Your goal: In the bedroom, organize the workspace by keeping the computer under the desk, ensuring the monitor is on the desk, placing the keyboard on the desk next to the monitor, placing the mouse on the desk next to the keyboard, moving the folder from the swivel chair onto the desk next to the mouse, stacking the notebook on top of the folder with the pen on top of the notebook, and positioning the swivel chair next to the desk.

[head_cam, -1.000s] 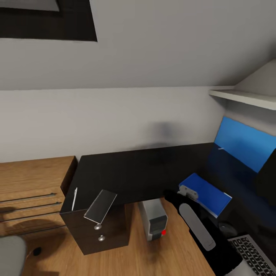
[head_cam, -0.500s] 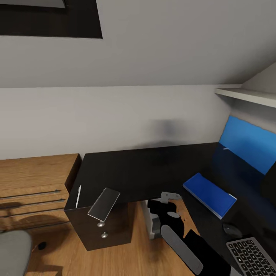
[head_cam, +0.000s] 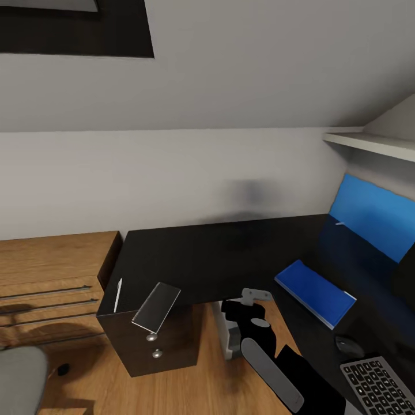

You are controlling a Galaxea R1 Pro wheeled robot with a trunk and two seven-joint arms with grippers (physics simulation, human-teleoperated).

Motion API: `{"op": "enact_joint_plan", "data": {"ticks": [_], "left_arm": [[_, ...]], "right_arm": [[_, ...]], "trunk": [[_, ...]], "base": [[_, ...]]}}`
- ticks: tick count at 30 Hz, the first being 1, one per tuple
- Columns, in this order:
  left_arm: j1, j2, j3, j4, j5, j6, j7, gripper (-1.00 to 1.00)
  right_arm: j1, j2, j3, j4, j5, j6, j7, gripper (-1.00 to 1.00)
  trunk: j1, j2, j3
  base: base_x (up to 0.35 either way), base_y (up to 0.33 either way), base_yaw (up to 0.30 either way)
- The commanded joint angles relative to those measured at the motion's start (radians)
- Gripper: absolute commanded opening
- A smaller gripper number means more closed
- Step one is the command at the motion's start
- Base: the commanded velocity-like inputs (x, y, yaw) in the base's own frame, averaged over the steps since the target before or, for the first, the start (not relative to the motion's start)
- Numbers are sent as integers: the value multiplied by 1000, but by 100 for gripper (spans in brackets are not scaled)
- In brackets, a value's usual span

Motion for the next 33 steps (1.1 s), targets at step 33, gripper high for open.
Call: {"op": "enact_joint_plan", "data": {"ticks": [33], "left_arm": [[-1, 3, -7, 0, 11, -7, 6, 100]], "right_arm": [[-2, 2, 11, -4, 75, -42, -8, 100]], "trunk": [[0, -1, 22]], "base": [[-89, 33, 24]]}}
